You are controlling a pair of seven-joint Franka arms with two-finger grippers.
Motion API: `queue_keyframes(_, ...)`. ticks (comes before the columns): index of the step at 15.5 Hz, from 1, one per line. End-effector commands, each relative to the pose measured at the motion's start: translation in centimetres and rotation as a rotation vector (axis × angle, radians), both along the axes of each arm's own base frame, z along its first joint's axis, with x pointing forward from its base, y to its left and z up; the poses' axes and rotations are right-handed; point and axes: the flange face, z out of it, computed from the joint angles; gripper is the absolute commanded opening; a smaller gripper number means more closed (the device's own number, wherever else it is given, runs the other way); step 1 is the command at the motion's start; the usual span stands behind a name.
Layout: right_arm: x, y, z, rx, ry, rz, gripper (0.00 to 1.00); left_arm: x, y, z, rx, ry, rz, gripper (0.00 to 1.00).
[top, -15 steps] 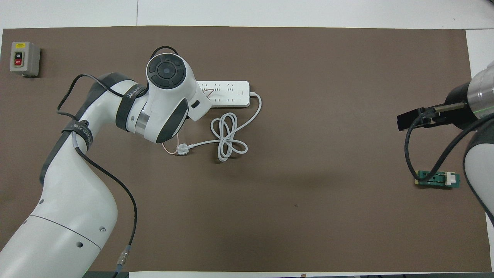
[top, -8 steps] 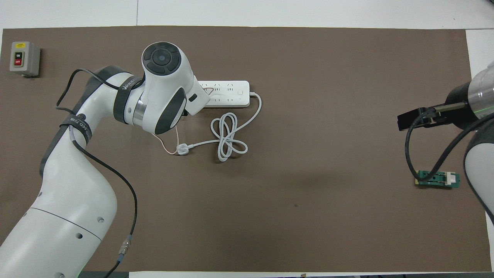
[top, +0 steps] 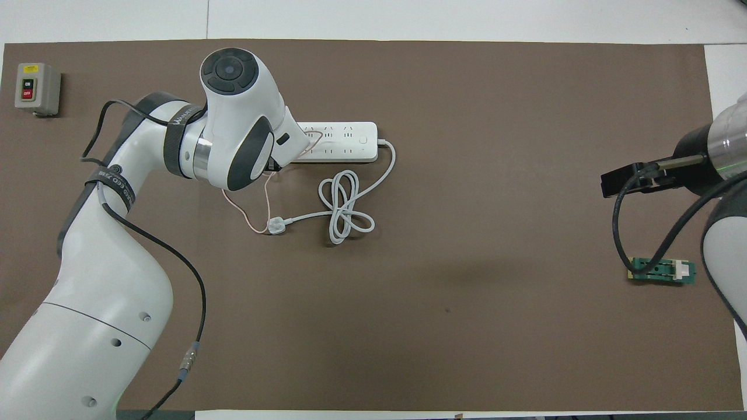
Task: Plug charger into power strip
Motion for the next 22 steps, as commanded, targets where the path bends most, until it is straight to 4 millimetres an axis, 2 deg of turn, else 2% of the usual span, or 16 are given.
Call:
queue_keyframes(1,-0.6,-0.3,0.0,0.002,0.002,-0.019,1.0,-0.4,-1.9,-2.8,-0.009,0.036,-0.036,0.0)
queue_keyframes(6,-0.6,-0.3,0.0,0.002,0.002,-0.019,1.0,-1.3,-3.9,-2.7,0.005,0.008,-0.074,0.0)
queue_keyframes(11,-0.6,-0.3,0.0,0.002,0.002,-0.019,1.0,-1.1,-3.8,-2.5,0.001,0.003,-0.068,0.0)
queue_keyframes(12,-0.6,-0.3,0.0,0.002,0.002,-0.019,1.0,-1.0,-3.6,-2.3,-0.003,-0.001,-0.05,0.16)
queue_keyframes(13,-0.6,-0.3,0.0,0.002,0.002,-0.019,1.0,-0.7,-3.2,-2.0,-0.001,-0.005,-0.041,0.99)
queue_keyframes(17,-0.6,-0.3,0.0,0.002,0.002,-0.019,1.0,-0.3,-1.8,-0.5,-0.004,-0.012,-0.02,1.0)
queue_keyframes(21,-0.6,-0.3,0.0,0.002,0.002,-0.019,1.0,-0.4,0.1,3.3,-0.016,-0.037,0.001,1.0)
queue_keyframes(22,-0.6,-0.3,0.0,0.002,0.002,-0.019,1.0,-0.4,1.1,4.5,-0.024,-0.045,0.015,1.0)
